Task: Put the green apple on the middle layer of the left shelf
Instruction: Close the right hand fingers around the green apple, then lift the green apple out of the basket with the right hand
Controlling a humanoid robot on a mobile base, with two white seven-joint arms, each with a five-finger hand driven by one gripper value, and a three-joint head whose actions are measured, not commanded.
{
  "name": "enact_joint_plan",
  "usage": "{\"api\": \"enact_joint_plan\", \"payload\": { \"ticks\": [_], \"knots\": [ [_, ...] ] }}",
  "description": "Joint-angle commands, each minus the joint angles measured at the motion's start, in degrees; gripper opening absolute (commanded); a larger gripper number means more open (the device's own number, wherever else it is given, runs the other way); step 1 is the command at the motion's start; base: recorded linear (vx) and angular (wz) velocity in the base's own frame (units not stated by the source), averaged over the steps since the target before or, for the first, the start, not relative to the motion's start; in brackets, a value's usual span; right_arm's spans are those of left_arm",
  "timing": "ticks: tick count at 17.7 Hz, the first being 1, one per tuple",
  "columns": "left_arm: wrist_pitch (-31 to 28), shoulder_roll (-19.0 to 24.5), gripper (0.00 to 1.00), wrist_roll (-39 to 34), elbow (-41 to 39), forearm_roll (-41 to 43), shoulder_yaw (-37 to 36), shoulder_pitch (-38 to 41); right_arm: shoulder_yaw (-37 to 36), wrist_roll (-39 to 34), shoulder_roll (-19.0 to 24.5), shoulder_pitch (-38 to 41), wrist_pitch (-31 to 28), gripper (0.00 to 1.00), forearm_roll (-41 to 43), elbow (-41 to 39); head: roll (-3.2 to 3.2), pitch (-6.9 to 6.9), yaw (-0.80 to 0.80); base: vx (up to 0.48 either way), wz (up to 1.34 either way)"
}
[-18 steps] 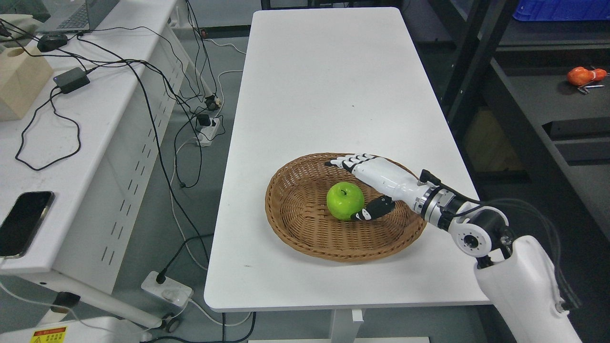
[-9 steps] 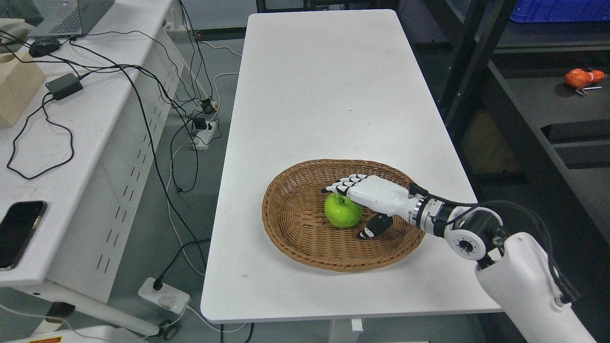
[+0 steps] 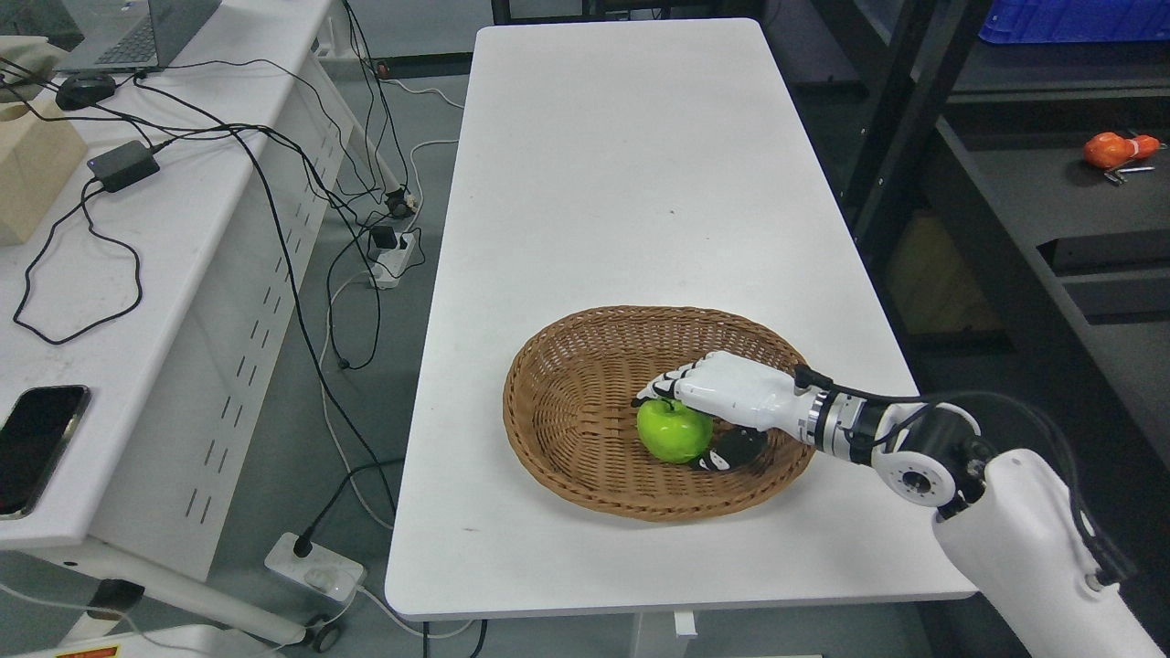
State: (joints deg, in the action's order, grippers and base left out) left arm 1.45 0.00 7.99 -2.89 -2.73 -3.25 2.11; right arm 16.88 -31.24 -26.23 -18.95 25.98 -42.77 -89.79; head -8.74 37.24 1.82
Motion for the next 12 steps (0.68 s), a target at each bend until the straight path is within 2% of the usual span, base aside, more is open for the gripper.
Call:
{"api": "enact_joint_plan", "payload": {
  "ticks": [1, 2, 4, 5, 6, 8, 10, 12],
  "knots": [
    [-0.05, 1.00, 1.00, -0.08, -0.01, 0.00, 0.00, 0.00, -13.68, 0.38, -0.50, 1.46, 0.39, 0.01, 1.10, -3.45, 0.00, 0.00, 0.00, 0.000, 0.00],
    [-0.05, 1.00, 1.00, 0.00, -0.01, 0.00, 0.00, 0.00, -16.85, 1.09, 0.64, 1.46, -0.05, 0.01, 1.11, -4.16, 0.00, 0.00, 0.00, 0.000, 0.00],
    [-0.05, 1.00, 1.00, 0.00, -0.01, 0.00, 0.00, 0.00, -26.32, 5.02, 9.05, 1.02, -3.38, 0.01, 0.93, -4.26, 0.00, 0.00, 0.00, 0.000, 0.00],
    [-0.05, 1.00, 1.00, 0.00, -0.01, 0.00, 0.00, 0.00, -30.81, 9.75, 12.31, 1.19, -4.61, 0.01, 0.84, -4.26, 0.00, 0.00, 0.00, 0.000, 0.00],
    [-0.05, 1.00, 1.00, 0.00, -0.01, 0.00, 0.00, 0.00, -33.20, 14.75, 13.82, 1.72, -5.06, 0.01, 0.75, -4.26, 0.00, 0.00, 0.00, 0.000, 0.00],
    [-0.05, 1.00, 1.00, 0.00, -0.01, 0.00, 0.00, 0.00, -35.42, 25.91, 14.80, 3.91, -7.16, 0.00, 0.49, -4.26, 0.00, 0.00, 0.00, 0.000, 0.00],
    [-0.05, 1.00, 1.00, 0.00, -0.01, 0.00, 0.00, 0.00, -34.29, 39.87, 15.24, 8.12, -11.63, 0.00, -0.56, -4.17, 0.00, 0.00, 0.00, 0.002, 0.02],
    [-0.05, 1.00, 1.00, 0.00, -0.01, 0.00, 0.00, 0.00, -31.66, 43.01, 15.42, 10.59, -15.59, 0.00, -0.65, -4.08, 0.00, 0.00, 0.00, 0.000, 0.00]
  ]
}}
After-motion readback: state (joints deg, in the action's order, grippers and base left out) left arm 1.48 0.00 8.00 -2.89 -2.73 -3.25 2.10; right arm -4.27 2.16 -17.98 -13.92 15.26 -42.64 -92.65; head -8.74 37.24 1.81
